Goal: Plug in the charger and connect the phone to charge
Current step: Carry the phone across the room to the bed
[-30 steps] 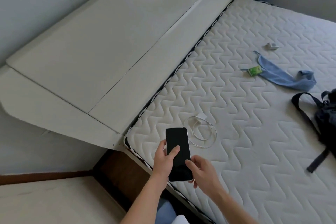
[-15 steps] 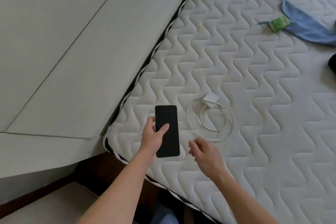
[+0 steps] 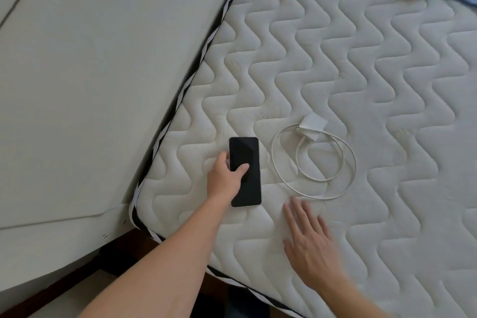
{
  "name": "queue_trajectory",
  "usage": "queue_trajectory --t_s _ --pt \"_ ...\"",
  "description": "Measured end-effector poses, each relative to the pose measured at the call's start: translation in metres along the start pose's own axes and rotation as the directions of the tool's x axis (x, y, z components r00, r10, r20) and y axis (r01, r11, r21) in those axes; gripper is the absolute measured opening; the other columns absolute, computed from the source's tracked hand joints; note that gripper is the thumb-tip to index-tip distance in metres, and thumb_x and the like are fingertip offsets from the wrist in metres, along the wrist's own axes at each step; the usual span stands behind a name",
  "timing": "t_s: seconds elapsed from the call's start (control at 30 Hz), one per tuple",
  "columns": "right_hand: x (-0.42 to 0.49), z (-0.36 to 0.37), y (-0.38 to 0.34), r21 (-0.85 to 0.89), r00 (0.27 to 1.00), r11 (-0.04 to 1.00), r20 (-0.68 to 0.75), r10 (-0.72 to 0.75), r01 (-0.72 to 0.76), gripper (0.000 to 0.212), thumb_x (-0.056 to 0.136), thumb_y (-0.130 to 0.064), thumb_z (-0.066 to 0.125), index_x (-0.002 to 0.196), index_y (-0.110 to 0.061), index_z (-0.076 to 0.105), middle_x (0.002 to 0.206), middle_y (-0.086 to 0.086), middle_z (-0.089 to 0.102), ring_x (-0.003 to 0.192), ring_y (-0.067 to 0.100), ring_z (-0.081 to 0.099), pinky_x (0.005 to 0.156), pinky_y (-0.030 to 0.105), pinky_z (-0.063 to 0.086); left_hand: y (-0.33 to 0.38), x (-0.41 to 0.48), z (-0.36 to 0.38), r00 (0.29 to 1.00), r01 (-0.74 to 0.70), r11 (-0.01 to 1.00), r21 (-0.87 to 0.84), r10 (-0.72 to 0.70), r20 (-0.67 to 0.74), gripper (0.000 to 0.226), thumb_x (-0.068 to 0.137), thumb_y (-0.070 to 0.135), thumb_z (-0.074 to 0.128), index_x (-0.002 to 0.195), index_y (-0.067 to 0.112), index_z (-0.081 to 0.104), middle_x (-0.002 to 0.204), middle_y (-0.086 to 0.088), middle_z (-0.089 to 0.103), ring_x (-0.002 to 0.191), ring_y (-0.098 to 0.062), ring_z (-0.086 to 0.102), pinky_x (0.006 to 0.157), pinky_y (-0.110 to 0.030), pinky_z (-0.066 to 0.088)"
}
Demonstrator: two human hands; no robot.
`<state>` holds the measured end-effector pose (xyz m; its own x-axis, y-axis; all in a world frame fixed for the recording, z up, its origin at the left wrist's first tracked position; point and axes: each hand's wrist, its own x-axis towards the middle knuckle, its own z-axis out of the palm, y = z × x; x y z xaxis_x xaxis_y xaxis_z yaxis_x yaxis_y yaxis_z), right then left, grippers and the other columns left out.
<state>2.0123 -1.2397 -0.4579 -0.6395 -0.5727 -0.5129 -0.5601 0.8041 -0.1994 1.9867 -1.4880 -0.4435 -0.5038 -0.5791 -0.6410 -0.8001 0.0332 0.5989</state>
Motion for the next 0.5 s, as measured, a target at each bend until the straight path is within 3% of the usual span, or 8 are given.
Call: queue_trajectory --t_s 0.1,0.2,0.4,0.5 --pt "-0.001 0.007 0.002 -0.054 1.0 0.998 0.026 -0.013 0.014 0.077 0.092 -0.047 0.04 0.157 -0.015 0.016 0.167 0.005 0.012 0.152 0.025 0.007 0.115 0.049 0.016 -0.004 0.004 -0.004 0.992 -0.094 0.959 0.268 0.113 -0.057 0.033 0.083 0.044 0.073 0.096 0.017 0.059 0.083 0.007 0.062 0.083 -0.018 0.058 0.063 -0.031 0.042" --pt "0.0 0.009 0.003 -0.072 0.999 0.997 0.051 -0.004 0.008 0.077 0.093 -0.051 0.035 0.158 -0.015 0.013 0.167 0.005 0.01 0.153 0.026 0.007 0.115 0.049 0.014 -0.004 0.008 -0.005 0.985 -0.113 0.889 0.443 0.158 -0.065 0.043 0.078 0.06 0.071 0.086 0.021 0.054 0.081 0.006 0.06 0.085 -0.02 0.057 0.064 -0.032 0.042" --pt "0.002 0.009 0.0 -0.057 0.995 0.998 0.095 0.015 -0.01 0.078 0.093 -0.054 0.033 0.158 -0.016 0.011 0.168 0.004 0.007 0.153 0.027 0.009 0.116 0.049 0.013 -0.005 0.011 -0.01 0.98 -0.14 0.885 0.445 0.187 -0.064 0.054 0.073 0.062 0.074 0.096 0.019 0.051 0.097 0.003 0.057 0.089 -0.019 0.053 0.071 -0.031 0.042" --pt "0.002 -0.003 -0.001 -0.005 0.992 1.0 0.127 -0.003 0.003 0.077 0.095 -0.052 0.027 0.158 -0.021 -0.004 0.167 -0.001 -0.011 0.153 0.024 -0.006 0.122 0.044 0.006 0.0 0.001 -0.021 0.98 -0.147 0.82 0.553 0.196 -0.031 0.057 0.078 0.071 0.061 0.108 0.023 0.05 0.105 0.005 0.054 0.09 -0.02 0.053 0.066 -0.034 0.042"
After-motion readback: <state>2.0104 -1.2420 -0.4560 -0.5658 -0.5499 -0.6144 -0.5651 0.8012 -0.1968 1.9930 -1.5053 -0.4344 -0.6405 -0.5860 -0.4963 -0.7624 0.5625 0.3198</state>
